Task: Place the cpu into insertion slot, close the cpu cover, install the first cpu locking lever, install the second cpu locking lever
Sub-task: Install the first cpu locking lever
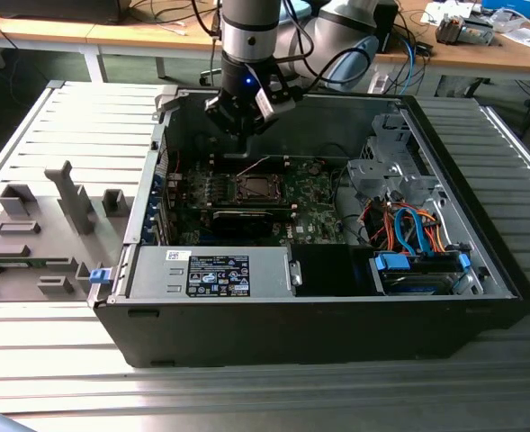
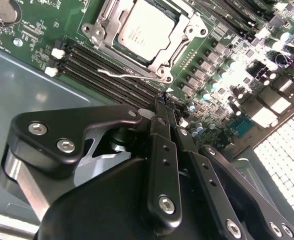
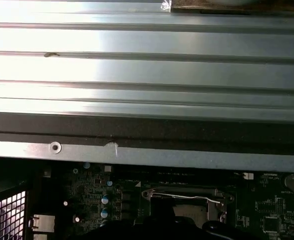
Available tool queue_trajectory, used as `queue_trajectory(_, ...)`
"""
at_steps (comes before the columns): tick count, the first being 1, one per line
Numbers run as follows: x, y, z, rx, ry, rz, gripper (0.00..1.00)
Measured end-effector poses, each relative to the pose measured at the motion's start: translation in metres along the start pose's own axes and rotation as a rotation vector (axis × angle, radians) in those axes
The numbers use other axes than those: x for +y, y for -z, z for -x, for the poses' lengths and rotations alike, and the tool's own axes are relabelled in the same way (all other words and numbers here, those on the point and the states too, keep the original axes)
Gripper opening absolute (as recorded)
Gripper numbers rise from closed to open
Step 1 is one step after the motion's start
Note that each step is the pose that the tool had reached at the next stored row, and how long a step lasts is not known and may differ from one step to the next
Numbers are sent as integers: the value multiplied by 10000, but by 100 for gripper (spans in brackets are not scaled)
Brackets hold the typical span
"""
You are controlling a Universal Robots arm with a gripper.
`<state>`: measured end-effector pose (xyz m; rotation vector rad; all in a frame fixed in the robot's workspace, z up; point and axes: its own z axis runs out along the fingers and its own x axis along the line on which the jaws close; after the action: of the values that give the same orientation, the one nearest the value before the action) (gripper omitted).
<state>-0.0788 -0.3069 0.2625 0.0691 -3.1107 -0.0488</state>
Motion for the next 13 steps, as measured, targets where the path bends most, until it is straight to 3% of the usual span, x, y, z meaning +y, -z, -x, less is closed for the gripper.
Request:
queue_trajectory(2, -1, -1, 1, 2, 0, -44, 11)
queue_trajectory(5, -1, -6, 2, 16, -9, -337, 11)
queue_trajectory(6, -1, -7, 2, 17, -11, -376, 11)
queue_trajectory(13, -1, -7, 2, 19, -11, -390, 11)
